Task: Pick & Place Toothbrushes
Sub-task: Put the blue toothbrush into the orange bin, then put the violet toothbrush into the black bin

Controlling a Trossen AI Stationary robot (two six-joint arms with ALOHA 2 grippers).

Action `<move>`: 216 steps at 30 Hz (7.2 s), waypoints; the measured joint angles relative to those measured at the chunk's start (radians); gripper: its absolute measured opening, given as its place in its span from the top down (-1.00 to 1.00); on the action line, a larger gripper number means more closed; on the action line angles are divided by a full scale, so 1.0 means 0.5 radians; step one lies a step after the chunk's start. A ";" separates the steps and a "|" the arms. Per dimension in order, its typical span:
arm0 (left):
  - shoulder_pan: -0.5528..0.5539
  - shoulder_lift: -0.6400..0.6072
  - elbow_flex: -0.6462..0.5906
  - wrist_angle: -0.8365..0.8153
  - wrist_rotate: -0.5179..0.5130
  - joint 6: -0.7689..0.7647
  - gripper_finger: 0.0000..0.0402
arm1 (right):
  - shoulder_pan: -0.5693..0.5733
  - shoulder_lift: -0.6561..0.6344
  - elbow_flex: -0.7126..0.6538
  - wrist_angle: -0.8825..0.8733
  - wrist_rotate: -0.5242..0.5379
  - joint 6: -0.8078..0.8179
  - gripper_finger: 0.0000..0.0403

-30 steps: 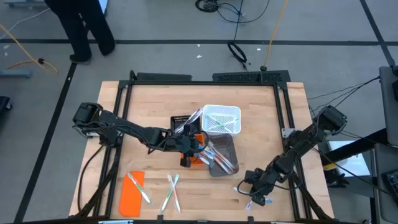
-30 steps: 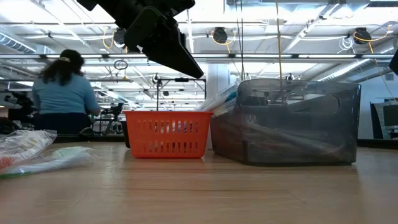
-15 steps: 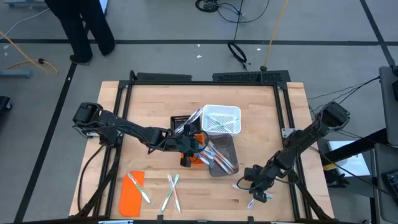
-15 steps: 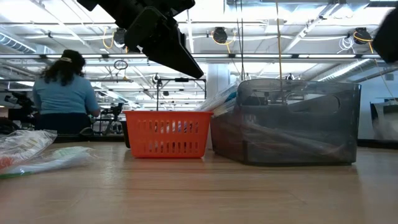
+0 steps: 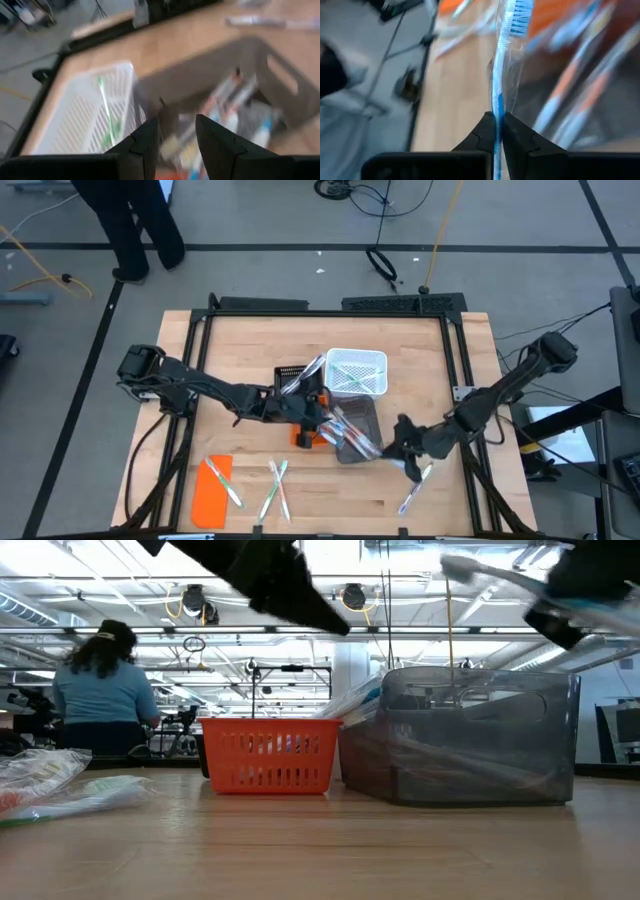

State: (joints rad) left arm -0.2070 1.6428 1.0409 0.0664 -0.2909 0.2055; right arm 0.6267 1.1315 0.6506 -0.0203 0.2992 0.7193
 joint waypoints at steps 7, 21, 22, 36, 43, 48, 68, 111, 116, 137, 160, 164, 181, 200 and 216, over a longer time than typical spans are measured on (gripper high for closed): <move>0.012 0.000 0.001 0.325 -0.001 -0.064 0.35 | -0.151 -0.138 0.000 0.309 0.361 -0.769 0.96; 0.011 0.000 0.001 0.666 0.000 -0.221 0.35 | -0.465 -0.054 0.002 0.756 0.395 -1.436 0.96; 0.011 0.000 0.001 0.697 0.000 -0.222 0.35 | -0.475 -0.046 0.002 0.779 0.396 -1.468 0.96; 0.024 0.000 0.001 1.025 0.003 -0.281 0.35 | -0.499 -0.032 0.002 1.240 0.389 -1.923 0.96; 0.039 0.000 0.001 1.054 0.007 -0.281 0.35 | -0.610 -0.020 0.002 1.411 0.243 -1.988 0.96; 0.065 0.000 0.001 1.077 0.009 -0.281 0.35 | -0.702 0.060 0.002 1.530 0.120 -1.955 0.96; 0.128 0.000 -0.001 1.062 0.139 -0.191 0.92 | -0.860 0.163 0.002 1.663 -0.101 -1.876 0.93; -0.190 -0.197 -0.002 -0.664 -0.309 -0.100 1.00 | -0.860 -0.188 0.002 0.851 -0.018 -1.807 0.79; -0.231 -0.178 -0.051 -0.655 -0.309 -0.040 1.00 | -0.862 -0.188 0.002 0.851 -0.017 -1.806 0.79; -0.235 -0.143 -0.348 -0.331 -0.250 0.023 0.81 | -0.861 -0.187 0.002 0.851 -0.024 -1.775 0.79; -0.228 -0.143 -0.348 -0.331 -0.256 -0.004 0.77 | -0.861 -0.187 0.002 0.850 -0.026 -1.775 0.79; -0.228 -0.143 -0.348 -0.322 -0.256 -0.019 0.76 | -0.861 -0.187 0.002 0.850 -0.026 -1.775 0.79; -0.219 -0.143 -0.347 -0.243 -0.254 -0.155 0.17 | -0.861 -0.187 0.002 0.787 -0.027 -1.724 0.79; -0.201 -0.143 -0.347 -0.229 -0.326 -0.160 0.12 | -0.532 -0.187 -0.002 -0.204 -0.766 -0.938 0.79; -0.189 -0.143 -0.346 -0.228 -0.327 -0.218 0.12 | -0.078 -0.035 -0.001 -0.467 -0.762 -0.283 0.78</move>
State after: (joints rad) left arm -0.3016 1.5711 0.8677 -0.0475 -0.4541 0.0965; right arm 0.5877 1.1142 0.6502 -0.2538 -0.0817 0.5777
